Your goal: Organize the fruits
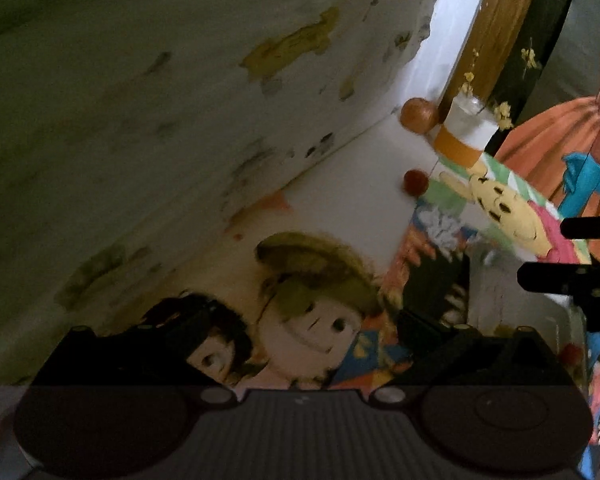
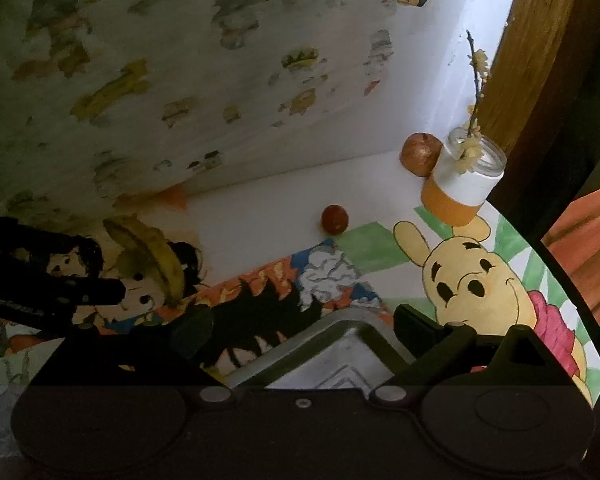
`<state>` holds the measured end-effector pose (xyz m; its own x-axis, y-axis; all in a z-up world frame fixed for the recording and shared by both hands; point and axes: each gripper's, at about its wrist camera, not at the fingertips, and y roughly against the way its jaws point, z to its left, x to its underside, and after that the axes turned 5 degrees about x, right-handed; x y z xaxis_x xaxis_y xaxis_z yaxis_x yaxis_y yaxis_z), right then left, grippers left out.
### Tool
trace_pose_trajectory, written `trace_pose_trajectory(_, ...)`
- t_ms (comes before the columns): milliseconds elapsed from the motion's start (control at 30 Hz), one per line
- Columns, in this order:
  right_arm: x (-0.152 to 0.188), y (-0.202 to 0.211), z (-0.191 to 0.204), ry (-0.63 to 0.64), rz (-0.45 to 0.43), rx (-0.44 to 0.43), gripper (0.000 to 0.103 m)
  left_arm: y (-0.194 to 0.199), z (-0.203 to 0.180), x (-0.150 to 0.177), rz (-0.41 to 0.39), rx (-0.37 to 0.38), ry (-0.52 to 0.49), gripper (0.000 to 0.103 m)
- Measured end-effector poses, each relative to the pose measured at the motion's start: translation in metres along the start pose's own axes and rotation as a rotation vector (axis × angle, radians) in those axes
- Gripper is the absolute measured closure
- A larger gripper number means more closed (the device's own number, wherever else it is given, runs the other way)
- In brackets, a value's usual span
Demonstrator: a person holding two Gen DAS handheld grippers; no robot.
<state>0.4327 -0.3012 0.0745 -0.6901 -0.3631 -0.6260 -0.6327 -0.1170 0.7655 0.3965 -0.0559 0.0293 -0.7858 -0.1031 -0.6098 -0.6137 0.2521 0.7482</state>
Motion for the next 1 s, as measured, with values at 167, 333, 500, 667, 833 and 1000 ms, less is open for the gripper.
trace_pose_trajectory(167, 0.004, -0.003, -0.002, -0.029, -0.003, -0.009, 0.006, -0.014, -0.003, -0.004, 0.003, 0.018, 0.011, 0.001)
trace_pose_trajectory(333, 0.007, -0.009, -0.001, -0.025, -0.002, -0.027, 0.007, -0.018, -0.003, -0.006, -0.011, 0.02, -0.037, 0.003)
trace_pose_trajectory(500, 0.005, -0.016, -0.001, -0.031, 0.002, -0.031, 0.008, -0.022, 0.002, -0.007, 0.001, 0.02, -0.092, 0.011)
trace_pose_trajectory(667, -0.003, -0.023, 0.008, 0.011, -0.008, -0.06, 0.009, -0.023, 0.008, -0.006, 0.012, 0.027, -0.114, 0.019)
trace_pose_trajectory(833, -0.008, -0.029, 0.02, 0.089, 0.001, -0.077, 0.01, -0.027, 0.013, -0.006, 0.041, 0.044, -0.131, 0.029)
trace_pose_trajectory(1000, -0.007, -0.035, 0.032, 0.174, 0.015, -0.094, 0.011, -0.029, 0.018, -0.008, 0.05, 0.063, -0.142, 0.038)
